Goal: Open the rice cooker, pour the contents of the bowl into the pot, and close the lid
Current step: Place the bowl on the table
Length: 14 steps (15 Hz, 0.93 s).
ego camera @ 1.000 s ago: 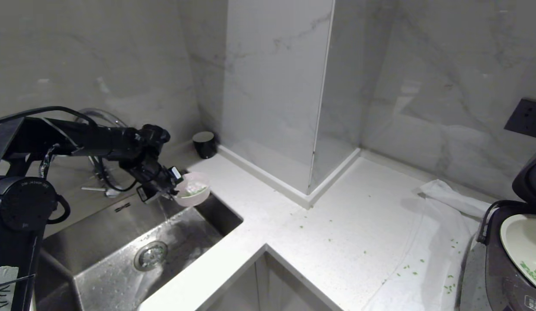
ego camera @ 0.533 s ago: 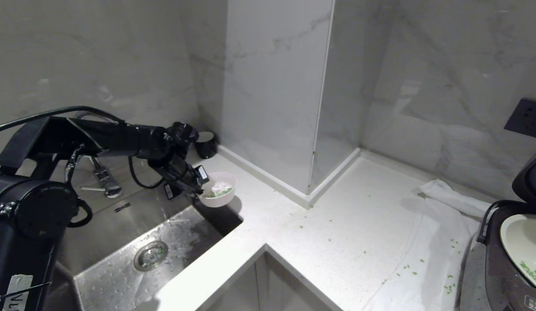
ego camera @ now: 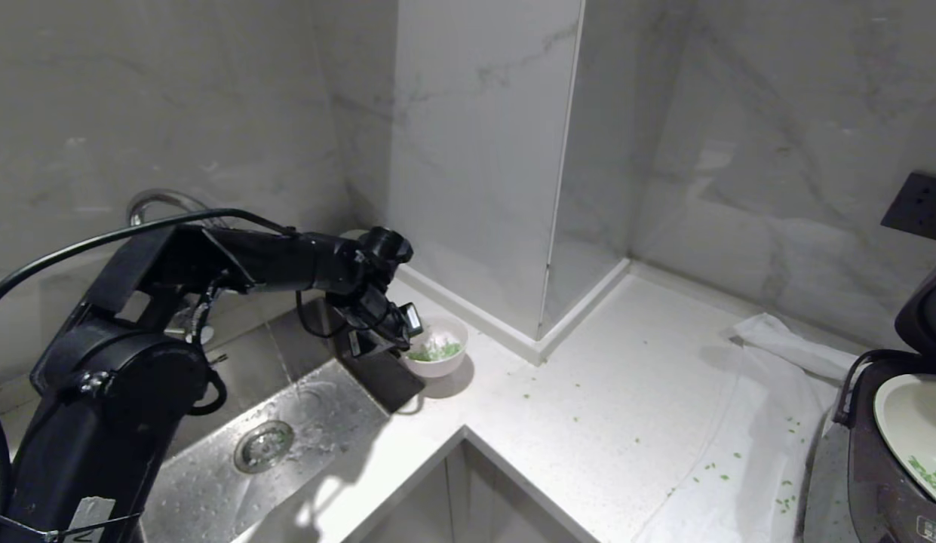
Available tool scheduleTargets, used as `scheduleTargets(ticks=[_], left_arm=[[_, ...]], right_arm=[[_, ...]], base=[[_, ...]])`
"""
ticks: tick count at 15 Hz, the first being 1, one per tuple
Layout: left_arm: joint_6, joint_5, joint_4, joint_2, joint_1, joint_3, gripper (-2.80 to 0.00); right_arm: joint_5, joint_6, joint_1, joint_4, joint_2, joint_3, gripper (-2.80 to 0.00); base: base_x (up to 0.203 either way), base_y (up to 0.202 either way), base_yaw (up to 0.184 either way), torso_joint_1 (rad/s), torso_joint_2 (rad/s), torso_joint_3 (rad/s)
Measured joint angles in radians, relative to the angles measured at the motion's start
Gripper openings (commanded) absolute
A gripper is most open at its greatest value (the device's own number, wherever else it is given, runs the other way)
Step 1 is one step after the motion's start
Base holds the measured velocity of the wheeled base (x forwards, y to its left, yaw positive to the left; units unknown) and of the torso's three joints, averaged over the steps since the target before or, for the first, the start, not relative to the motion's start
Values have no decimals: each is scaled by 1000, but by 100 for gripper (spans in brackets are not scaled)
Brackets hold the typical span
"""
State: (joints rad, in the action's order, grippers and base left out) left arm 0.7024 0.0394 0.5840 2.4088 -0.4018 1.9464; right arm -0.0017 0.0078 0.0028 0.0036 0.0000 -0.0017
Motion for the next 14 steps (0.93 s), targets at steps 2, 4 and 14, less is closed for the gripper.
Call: scheduleTargets(ticks=[2, 4, 14], left_arm=[[3, -2, -31, 29, -39, 8, -280], [7, 3, -52, 44, -63, 10, -280], [15, -5, -57, 121, -125, 11, -280]], right_arm=[[0, 0, 0, 0, 0, 0, -280], [0, 0, 0, 0, 0, 0, -280], [0, 0, 0, 0, 0, 0, -280]], base=[[0, 0, 0, 0, 0, 0], [0, 0, 0, 0, 0, 0], [0, 0, 0, 0, 0, 0]])
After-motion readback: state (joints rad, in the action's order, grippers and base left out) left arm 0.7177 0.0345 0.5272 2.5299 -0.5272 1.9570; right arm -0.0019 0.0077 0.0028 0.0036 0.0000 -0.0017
